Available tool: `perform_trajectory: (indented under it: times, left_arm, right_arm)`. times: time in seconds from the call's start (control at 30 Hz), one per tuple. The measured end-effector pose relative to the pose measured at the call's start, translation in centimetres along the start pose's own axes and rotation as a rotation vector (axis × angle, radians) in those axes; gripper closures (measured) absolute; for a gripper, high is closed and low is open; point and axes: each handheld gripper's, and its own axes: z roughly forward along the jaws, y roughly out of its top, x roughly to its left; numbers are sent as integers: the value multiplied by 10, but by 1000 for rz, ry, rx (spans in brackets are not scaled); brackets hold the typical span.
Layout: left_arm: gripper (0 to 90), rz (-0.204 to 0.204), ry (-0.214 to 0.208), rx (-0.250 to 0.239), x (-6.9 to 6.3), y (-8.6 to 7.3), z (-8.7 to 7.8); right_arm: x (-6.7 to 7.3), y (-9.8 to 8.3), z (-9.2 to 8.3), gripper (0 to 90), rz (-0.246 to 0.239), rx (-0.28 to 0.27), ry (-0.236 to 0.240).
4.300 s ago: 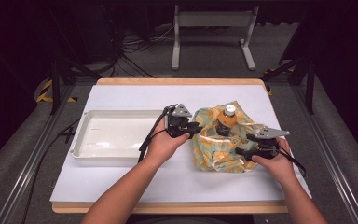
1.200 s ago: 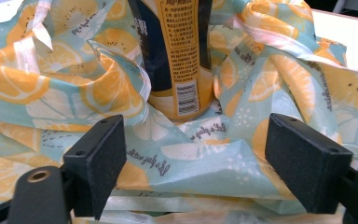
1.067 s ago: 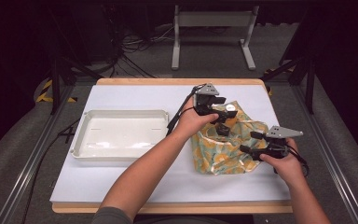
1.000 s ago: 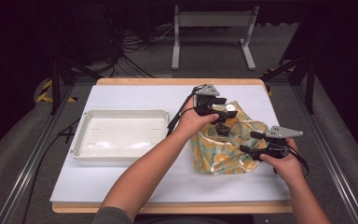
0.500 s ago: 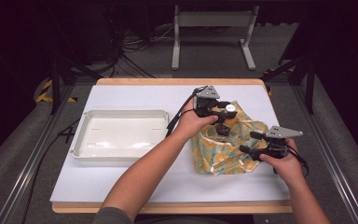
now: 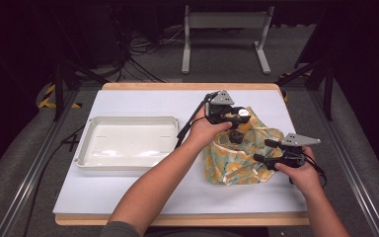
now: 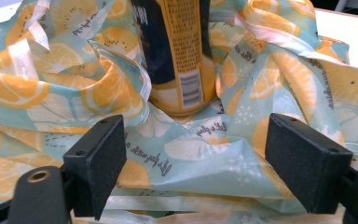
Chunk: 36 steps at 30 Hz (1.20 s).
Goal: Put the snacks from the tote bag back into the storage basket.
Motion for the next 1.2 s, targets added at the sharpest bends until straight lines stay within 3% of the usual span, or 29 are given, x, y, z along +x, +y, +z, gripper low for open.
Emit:
perform_trajectory:
  times: [0.3,0.47,0.77,1.03,1.2]
  left_arm:
    - [586,2,29,-21,-10,17,-13]
    - [586,-28,33,-30,-15,25,-20]
    - [586,-7,82,-37,-22,39,-36]
    - [586,-16,80,-53,-24,45,-53]
    - [586,-2,103,-54,-28,51,-66]
  right_arm:
    - [0,2,-3,204,1,-19,7]
    - [-1,3,-4,197,3,-26,9]
    - [-2,5,-8,181,-1,-30,11]
    - [-3,5,-10,175,-4,-35,-3]
    - [-2,5,-11,174,0,-41,-3]
